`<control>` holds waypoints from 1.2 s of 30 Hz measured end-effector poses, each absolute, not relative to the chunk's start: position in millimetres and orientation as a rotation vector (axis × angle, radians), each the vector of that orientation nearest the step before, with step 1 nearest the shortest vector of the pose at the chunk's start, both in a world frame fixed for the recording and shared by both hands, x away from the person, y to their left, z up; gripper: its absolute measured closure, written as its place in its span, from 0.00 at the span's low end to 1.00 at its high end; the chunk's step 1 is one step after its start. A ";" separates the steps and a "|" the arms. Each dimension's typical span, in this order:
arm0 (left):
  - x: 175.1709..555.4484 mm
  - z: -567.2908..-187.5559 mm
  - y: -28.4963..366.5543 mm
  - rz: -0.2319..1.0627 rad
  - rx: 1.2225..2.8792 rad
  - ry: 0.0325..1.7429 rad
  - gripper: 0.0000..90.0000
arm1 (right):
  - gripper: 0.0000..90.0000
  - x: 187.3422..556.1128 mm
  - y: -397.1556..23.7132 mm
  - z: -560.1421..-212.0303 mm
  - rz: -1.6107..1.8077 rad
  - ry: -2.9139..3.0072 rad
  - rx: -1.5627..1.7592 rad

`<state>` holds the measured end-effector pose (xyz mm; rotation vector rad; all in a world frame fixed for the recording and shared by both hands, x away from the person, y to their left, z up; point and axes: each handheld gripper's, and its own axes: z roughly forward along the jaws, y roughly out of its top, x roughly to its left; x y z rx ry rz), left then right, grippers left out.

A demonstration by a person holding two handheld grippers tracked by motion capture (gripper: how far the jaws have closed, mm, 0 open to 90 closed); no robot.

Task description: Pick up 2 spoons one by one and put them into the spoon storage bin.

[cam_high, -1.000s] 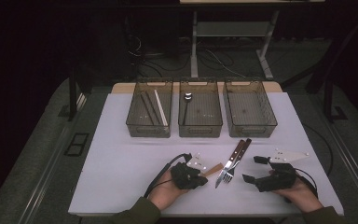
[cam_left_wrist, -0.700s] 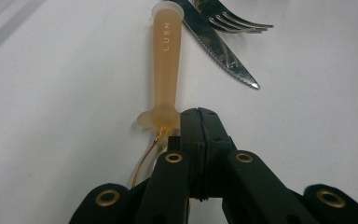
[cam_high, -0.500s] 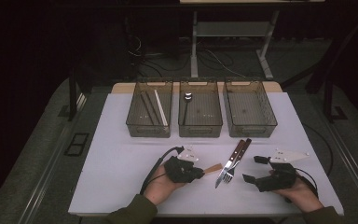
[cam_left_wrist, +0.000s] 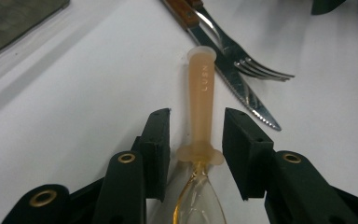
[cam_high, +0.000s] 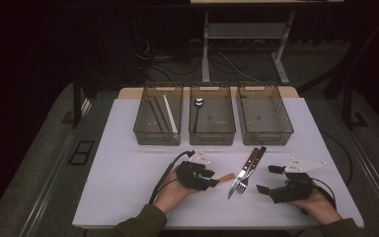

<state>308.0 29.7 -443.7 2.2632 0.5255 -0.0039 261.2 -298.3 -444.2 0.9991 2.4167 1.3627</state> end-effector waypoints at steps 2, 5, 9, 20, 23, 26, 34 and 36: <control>308.4 -445.1 29.3 -0.014 2.269 0.521 0.67 | 0.13 261.4 -298.6 -444.2 1.363 2.415 0.999; 306.8 -446.7 27.0 -0.015 2.286 0.510 0.68 | 0.13 261.5 -298.6 -444.3 1.359 2.414 0.999; 302.9 -447.6 23.3 0.011 2.312 0.491 0.69 | 0.13 261.2 -298.1 -444.4 1.354 2.417 0.995; 297.1 -445.6 20.8 0.005 2.324 0.461 0.83 | 0.13 261.5 -297.8 -445.0 1.347 2.419 0.996; 295.6 -445.3 19.9 0.015 2.330 0.457 0.84 | 0.13 261.4 -297.6 -444.9 1.347 2.419 0.997; 295.6 -445.4 20.1 0.014 2.326 0.459 0.84 | 0.13 261.4 -297.9 -444.8 1.347 2.418 1.000; 294.5 -442.2 21.4 0.043 2.316 0.465 0.84 | 0.13 260.9 -298.2 -444.4 1.348 2.418 0.995; 295.3 -440.6 23.5 0.046 2.304 0.467 0.84 | 0.13 260.9 -298.1 -444.4 1.349 2.418 0.996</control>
